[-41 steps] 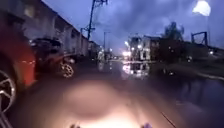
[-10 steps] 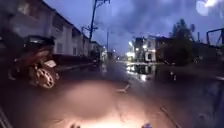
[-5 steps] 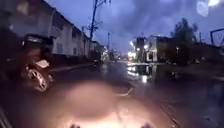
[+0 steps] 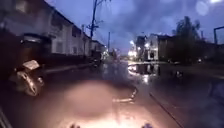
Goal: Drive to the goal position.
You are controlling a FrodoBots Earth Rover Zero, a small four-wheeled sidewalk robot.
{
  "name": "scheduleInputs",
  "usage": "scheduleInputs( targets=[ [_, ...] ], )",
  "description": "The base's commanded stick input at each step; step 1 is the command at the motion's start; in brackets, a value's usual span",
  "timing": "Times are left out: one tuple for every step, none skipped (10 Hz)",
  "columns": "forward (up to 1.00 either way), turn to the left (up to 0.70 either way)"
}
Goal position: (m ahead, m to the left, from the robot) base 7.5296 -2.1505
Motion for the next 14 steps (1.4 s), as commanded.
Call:
scheduleInputs(
  targets=[
    [0.50,0.00],
    [0.50,0.00],
    [0.50,0.00],
    [0.50,0.00],
    [0.50,0.00],
    [0.50,0.00],
    [0.50,0.00],
    [0.50,0.00],
    [0.50,0.00],
    [0.50,0.00],
    [0.50,0.00],
    [0.50,0.00],
    [0.50,0.00],
    [0.50,0.00]
  ],
)
